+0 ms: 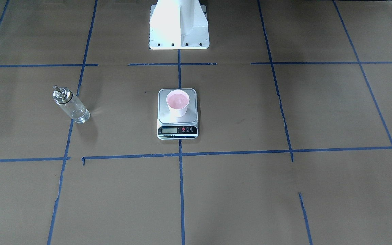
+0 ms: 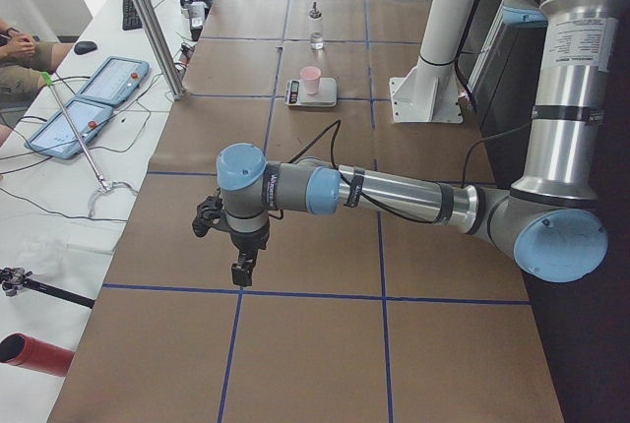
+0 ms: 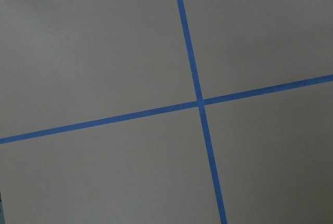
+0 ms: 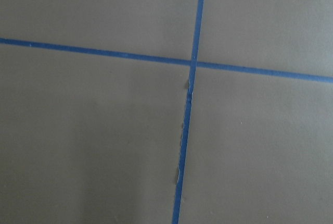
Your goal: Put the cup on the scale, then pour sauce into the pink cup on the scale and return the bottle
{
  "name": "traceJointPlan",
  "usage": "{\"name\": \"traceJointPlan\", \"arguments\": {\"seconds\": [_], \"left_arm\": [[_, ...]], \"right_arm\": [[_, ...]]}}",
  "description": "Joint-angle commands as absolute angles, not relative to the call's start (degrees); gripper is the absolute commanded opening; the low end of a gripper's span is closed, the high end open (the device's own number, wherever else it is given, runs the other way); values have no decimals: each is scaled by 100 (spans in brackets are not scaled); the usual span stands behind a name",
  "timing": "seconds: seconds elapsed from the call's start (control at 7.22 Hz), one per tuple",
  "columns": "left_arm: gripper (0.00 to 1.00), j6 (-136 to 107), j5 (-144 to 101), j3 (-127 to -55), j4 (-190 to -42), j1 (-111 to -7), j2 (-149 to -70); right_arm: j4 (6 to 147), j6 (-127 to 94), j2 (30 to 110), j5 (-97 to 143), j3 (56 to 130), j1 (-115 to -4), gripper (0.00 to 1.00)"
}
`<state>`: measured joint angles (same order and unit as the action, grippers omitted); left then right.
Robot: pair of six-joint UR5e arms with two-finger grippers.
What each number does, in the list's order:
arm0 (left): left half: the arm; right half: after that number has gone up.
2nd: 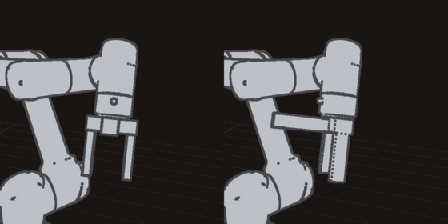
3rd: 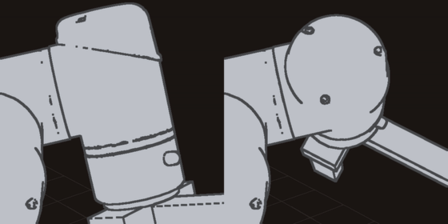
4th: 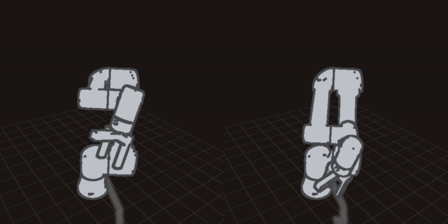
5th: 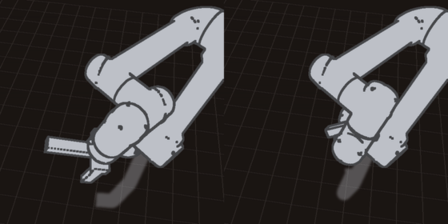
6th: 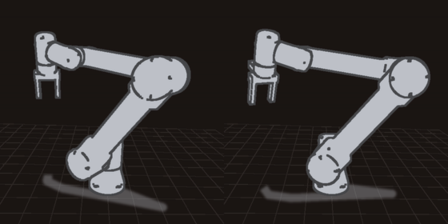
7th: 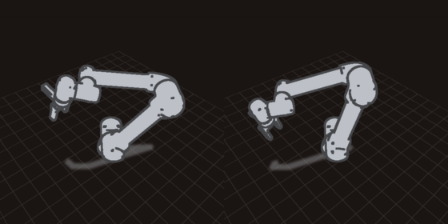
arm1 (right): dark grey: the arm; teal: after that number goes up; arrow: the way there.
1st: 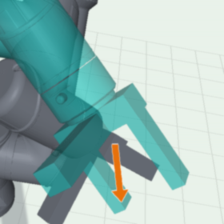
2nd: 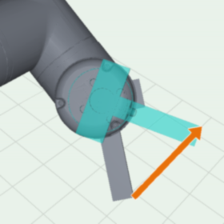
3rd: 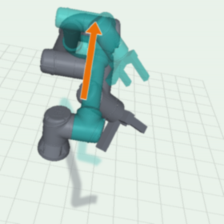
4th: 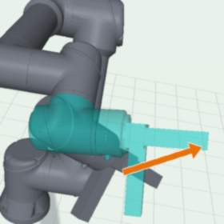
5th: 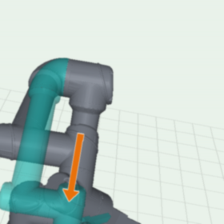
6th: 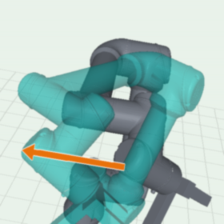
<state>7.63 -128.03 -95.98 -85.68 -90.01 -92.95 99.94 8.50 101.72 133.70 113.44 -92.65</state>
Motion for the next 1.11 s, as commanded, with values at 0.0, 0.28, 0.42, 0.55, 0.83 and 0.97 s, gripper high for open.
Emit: {"name": "traceJointPlan", "arguments": {"seconds": [0.0, 0.28, 0.42, 0.55, 0.83, 0.97], "left_arm": [[100, 809, -12814, -9780, -8622, -9009, -8898], [100, 765, -13477, -9888, -8160, -9026, -8938], [100, 791, -13987, -9983, -7573, -9026, -8956], [100, 808, -14070, -10176, -7550, -9096, -8869], [100, 817, -13923, -10214, -7733, -9211, -8868], [100, 800, -13600, -10178, -8030, -9202, -8877]], "right_arm": [[12319, 2285, 9077, 12819, 11225, -9220, 100], [13086, 2619, 8542, 12691, 10987, -9290, 100], [13035, 2593, 8630, 12787, 10952, -9290, 100], [13034, 2584, 8674, 12814, 10960, -9273, 100], [12973, 2593, 8780, 12823, 10942, -9229, 100], [12468, 2567, 8824, 13023, 10873, -9185, 100]]}}
